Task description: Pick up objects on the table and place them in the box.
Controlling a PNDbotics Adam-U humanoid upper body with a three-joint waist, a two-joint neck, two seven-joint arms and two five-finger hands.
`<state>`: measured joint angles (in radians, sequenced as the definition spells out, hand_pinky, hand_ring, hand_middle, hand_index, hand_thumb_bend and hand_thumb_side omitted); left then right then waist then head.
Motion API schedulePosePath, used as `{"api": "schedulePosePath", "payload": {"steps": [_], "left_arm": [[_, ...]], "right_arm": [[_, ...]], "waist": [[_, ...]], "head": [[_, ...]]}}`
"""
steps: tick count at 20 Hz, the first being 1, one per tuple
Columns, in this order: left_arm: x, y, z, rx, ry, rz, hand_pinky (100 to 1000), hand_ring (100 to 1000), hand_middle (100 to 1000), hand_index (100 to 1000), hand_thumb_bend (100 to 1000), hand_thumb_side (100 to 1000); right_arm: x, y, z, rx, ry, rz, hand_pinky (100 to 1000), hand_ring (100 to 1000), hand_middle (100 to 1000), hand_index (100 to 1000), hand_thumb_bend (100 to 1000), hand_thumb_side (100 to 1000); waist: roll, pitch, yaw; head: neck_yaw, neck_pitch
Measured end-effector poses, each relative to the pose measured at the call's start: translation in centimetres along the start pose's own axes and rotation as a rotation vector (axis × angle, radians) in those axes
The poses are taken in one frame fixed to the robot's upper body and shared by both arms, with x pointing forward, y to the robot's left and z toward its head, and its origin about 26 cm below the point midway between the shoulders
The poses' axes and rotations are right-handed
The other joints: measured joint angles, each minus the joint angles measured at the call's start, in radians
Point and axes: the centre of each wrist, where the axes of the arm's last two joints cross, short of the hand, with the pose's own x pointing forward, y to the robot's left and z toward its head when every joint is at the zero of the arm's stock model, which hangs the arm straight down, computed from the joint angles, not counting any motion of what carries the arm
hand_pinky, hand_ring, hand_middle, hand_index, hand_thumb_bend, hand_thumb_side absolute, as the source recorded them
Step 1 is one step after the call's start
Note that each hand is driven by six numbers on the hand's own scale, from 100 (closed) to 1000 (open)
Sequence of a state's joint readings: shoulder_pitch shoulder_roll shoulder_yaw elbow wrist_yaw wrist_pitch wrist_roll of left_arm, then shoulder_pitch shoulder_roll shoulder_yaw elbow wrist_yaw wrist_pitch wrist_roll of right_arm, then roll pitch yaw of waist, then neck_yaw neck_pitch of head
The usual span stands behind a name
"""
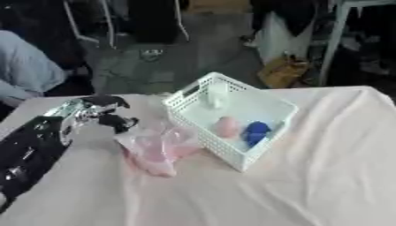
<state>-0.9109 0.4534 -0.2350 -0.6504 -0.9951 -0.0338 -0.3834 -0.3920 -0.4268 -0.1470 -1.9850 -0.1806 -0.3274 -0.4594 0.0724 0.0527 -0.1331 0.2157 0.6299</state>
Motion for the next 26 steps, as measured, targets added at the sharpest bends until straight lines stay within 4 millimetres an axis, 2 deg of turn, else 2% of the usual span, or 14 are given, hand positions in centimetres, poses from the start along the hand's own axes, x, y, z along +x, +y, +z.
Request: {"api": "schedulePosePath", "payload": {"steps": [11, 18, 26], "left_arm": [[0.1, -2.4, -0.9, -0.023, 0.136, 0.141, 1000, 1000, 1000, 1000, 459, 829], [0.6, -2.7, -1.1, 0.047, 0.247, 0.21, 1000, 1000, 1000, 1000, 438, 829], [1.7, -3.2, -1.4, 0.068, 0.271, 0.267, 1000, 1000, 1000, 1000, 431, 826]], "right_arm": [[0.0, 0.1, -0.1, 0.007, 0.0, -0.006, 834, 888, 769, 771, 100, 720], [0.0, 0.2, 0.0, 0.012, 0.004, -0.009, 834, 888, 768, 767, 100, 717], [0.0, 0.4, -0.1, 0.01, 0.002, -0.018, 834, 890, 768, 767, 100, 718]], "waist": [[0.0, 0.0, -0.004], [0.0, 0.0, -0.006], [0.0, 0.0, -0.01]], "head": [[0.01, 0.0], [0.018, 0.0], [0.026, 0.0]]}}
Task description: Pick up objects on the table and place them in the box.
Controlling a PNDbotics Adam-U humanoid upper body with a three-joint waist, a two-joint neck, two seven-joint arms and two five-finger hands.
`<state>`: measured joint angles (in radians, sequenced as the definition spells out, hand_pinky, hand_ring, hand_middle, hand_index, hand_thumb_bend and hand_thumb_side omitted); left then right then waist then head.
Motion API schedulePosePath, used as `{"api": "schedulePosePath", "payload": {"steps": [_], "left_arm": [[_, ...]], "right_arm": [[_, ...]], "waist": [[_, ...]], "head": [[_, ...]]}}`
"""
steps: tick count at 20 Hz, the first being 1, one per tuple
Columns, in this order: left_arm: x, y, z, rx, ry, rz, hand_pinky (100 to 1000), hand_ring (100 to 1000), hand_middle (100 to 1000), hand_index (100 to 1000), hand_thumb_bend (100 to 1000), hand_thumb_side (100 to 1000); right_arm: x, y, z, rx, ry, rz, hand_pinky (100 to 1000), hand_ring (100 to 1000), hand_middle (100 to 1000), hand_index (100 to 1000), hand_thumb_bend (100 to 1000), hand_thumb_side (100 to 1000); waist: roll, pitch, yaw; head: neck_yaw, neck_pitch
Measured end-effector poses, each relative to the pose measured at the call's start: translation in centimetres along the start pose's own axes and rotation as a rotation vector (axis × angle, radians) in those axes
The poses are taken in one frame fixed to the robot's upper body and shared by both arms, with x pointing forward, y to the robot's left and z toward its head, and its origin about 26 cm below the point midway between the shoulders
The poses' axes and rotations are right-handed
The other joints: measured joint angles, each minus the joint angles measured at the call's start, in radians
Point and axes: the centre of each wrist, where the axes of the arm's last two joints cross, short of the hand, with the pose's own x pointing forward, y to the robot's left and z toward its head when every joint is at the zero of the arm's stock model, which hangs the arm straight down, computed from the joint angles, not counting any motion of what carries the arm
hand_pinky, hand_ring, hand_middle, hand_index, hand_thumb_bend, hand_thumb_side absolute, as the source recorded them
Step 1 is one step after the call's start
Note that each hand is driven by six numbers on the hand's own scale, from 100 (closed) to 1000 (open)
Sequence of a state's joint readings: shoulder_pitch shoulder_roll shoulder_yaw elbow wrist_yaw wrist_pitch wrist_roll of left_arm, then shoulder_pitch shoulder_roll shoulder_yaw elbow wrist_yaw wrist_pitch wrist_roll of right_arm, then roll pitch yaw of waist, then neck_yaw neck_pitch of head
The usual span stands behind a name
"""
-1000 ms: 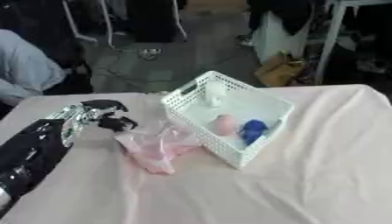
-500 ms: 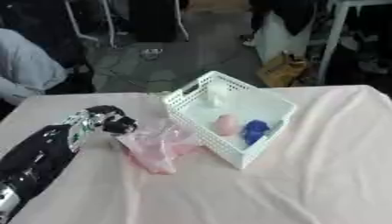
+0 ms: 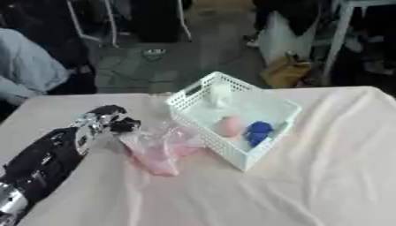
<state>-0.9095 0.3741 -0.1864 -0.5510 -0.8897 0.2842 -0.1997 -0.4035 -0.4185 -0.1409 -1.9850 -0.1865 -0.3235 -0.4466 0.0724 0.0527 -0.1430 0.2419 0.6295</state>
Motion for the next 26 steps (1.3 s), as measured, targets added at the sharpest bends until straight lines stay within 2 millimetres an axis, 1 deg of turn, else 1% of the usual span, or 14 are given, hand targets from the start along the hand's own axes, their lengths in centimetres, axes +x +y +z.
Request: {"api": "schedulePosePath", "payload": {"steps": [9, 17, 22, 23, 26], "left_arm": [[0.58, -0.85, -0.08, -0.056, 0.022, 0.027, 1000, 1000, 1000, 1000, 426, 822], [0.18, -0.83, -0.27, -0.052, 0.085, 0.012, 1000, 1000, 1000, 1000, 435, 822], [-0.11, -0.95, -0.35, -0.039, 0.112, 0.022, 1000, 1000, 1000, 1000, 419, 832], [-0.15, -0.95, -0.36, -0.035, 0.116, 0.025, 1000, 1000, 1000, 1000, 395, 832], [0.03, -0.7, -0.36, -0.026, 0.114, 0.034, 1000, 1000, 1000, 1000, 380, 835]], "right_arm": [[0.01, 0.03, -0.03, -0.002, 0.002, -0.004, 835, 890, 767, 758, 100, 712], [0.05, 0.21, -0.2, -0.003, -0.001, -0.014, 834, 890, 763, 751, 100, 705], [0.0, 0.41, -0.09, -0.008, 0.006, -0.02, 834, 891, 762, 751, 100, 703], [0.0, 0.41, -0.09, -0.007, 0.007, -0.02, 834, 891, 762, 751, 100, 705], [0.0, 0.42, -0.08, -0.006, 0.008, -0.019, 834, 891, 762, 751, 100, 706]], "waist": [[0.0, 0.0, -0.004], [0.0, 0.001, -0.01], [0.0, 0.001, -0.011], [0.0, 0.001, -0.011], [0.0, 0.001, -0.009]], "head": [[0.003, 0.0], [0.009, -0.001], [0.012, -0.009], [0.012, -0.009], [0.012, -0.009]]}}
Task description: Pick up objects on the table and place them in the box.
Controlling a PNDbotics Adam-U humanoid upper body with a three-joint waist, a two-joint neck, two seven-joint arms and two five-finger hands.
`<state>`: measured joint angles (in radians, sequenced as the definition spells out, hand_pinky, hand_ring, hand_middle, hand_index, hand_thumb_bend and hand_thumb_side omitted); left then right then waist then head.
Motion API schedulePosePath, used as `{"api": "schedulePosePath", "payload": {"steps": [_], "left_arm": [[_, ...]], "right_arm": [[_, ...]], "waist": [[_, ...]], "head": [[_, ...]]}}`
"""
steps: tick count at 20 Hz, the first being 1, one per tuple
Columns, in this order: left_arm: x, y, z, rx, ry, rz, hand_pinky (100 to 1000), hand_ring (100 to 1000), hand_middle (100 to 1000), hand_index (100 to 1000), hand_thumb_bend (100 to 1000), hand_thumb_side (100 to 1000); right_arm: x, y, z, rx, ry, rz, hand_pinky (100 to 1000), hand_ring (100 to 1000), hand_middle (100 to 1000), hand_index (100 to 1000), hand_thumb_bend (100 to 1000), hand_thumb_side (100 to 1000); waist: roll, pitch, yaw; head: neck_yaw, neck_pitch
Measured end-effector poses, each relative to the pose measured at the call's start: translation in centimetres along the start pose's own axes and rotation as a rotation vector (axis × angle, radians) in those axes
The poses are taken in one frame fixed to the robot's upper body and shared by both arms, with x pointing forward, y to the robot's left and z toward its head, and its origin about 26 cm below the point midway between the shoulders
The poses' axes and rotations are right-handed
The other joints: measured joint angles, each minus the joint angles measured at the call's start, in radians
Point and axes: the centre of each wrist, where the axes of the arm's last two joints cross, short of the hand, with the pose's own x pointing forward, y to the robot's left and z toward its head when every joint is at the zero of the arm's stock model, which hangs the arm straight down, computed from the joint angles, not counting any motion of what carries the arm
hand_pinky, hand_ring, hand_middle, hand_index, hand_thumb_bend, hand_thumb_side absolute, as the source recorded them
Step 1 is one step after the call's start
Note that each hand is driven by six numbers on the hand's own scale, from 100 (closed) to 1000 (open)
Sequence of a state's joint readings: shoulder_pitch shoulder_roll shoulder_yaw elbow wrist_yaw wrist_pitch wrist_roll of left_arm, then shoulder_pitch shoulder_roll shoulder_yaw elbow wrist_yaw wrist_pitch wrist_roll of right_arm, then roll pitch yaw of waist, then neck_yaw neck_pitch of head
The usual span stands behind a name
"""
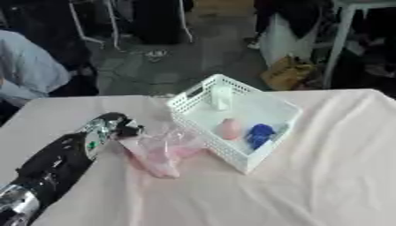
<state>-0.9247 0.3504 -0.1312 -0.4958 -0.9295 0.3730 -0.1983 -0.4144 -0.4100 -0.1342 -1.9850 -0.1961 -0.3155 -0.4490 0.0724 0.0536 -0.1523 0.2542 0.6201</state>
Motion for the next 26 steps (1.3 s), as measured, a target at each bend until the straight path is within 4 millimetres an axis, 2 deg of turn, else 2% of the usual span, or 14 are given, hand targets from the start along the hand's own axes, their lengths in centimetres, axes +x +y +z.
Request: {"api": "schedulePosePath", "payload": {"steps": [4, 26], "left_arm": [[0.25, -0.1, 0.03, -0.001, -0.007, 0.006, 1000, 1000, 1000, 1000, 348, 829], [-0.44, -0.77, -0.27, 0.031, 0.052, -0.089, 1000, 1000, 1000, 1000, 299, 804]], "right_arm": [[0.0, 0.01, 0.01, -0.001, 0.002, -0.003, 835, 891, 763, 751, 100, 702], [0.15, 0.36, -0.5, -0.005, -0.01, -0.027, 834, 892, 763, 746, 100, 701]], "waist": [[0.0, 0.0, 0.0], [0.003, 0.0, -0.015]], "head": [[0.003, 0.0], [0.019, -0.016]]}}
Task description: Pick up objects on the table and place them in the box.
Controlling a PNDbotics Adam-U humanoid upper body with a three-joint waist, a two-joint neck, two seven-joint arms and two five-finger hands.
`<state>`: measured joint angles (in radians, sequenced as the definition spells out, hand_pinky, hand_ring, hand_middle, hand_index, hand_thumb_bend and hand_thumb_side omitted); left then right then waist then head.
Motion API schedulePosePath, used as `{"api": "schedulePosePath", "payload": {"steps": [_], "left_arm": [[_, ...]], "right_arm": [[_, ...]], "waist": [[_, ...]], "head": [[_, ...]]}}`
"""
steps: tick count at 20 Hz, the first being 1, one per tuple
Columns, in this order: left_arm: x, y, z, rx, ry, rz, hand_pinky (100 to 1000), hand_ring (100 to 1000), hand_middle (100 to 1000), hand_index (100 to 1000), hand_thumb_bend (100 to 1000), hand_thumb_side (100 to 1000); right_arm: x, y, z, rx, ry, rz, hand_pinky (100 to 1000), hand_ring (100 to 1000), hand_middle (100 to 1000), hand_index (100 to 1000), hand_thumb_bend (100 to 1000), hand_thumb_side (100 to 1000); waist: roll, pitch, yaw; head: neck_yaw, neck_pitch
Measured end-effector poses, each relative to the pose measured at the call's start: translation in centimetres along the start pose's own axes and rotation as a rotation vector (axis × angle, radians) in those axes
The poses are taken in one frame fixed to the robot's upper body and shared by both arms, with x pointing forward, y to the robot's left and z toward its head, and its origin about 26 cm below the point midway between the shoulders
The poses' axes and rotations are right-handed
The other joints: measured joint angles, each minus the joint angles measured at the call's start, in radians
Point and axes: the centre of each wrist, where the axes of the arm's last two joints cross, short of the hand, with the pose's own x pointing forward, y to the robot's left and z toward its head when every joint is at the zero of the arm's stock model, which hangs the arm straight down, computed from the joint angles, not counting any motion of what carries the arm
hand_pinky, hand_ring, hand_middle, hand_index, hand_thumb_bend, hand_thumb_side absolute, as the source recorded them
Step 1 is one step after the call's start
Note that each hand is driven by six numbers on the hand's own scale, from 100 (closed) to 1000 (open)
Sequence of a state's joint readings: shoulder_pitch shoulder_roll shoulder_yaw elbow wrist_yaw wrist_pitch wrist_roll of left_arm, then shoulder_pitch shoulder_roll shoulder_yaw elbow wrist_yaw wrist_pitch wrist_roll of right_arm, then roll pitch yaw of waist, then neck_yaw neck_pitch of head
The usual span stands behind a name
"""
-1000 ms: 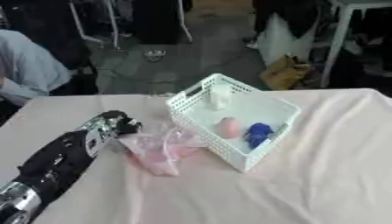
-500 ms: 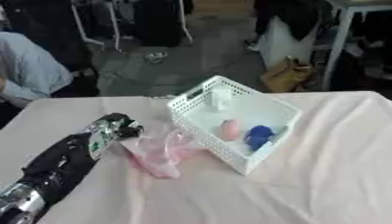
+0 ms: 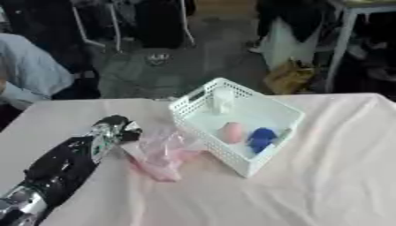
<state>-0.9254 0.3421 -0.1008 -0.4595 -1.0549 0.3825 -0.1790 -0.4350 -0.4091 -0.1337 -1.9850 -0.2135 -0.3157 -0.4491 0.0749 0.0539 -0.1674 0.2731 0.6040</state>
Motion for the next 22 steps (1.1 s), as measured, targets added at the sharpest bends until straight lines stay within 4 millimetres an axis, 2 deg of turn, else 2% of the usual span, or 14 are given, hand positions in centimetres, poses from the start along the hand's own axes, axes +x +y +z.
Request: {"api": "schedulePosePath", "payload": {"steps": [7, 8, 11, 12, 16, 22], "left_arm": [[-0.15, -0.09, -0.05, 0.007, 0.012, -0.011, 1000, 1000, 1000, 1000, 271, 823], [-0.17, -0.09, -0.06, 0.007, 0.013, -0.01, 1000, 1000, 1000, 1000, 278, 849], [-0.23, -0.08, -0.07, 0.016, 0.016, 0.002, 1000, 1000, 1000, 1000, 313, 854], [-0.26, -0.11, -0.08, 0.018, 0.015, 0.009, 1000, 1000, 1000, 1000, 353, 841], [-0.32, -0.16, -0.11, 0.013, 0.009, 0.031, 1000, 1000, 1000, 1000, 370, 809], [-0.3, -0.12, -0.11, 0.012, 0.006, 0.021, 1000, 1000, 1000, 1000, 353, 801]], "right_arm": [[0.04, 0.17, -0.16, -0.002, -0.005, -0.008, 834, 892, 762, 744, 100, 699], [0.04, 0.21, -0.19, -0.003, -0.006, -0.01, 833, 892, 762, 742, 100, 699], [0.03, 0.33, -0.19, -0.005, -0.005, -0.016, 829, 892, 762, 736, 100, 697], [0.03, 0.35, -0.18, -0.005, -0.004, -0.018, 828, 892, 761, 729, 100, 694], [0.01, 0.43, -0.14, -0.001, 0.0, -0.022, 827, 891, 757, 723, 100, 690], [0.06, 0.57, -0.3, -0.003, -0.003, -0.03, 826, 890, 754, 719, 100, 696]], "waist": [[0.0, 0.005, -0.005], [0.0, 0.007, -0.005], [0.0, 0.009, -0.005], [0.0, 0.01, -0.006], [0.0, 0.011, -0.007], [0.0, 0.015, -0.012]], "head": [[0.004, -0.002], [0.004, -0.002], [0.006, -0.007], [0.007, -0.009], [0.009, -0.01], [0.015, -0.018]]}}
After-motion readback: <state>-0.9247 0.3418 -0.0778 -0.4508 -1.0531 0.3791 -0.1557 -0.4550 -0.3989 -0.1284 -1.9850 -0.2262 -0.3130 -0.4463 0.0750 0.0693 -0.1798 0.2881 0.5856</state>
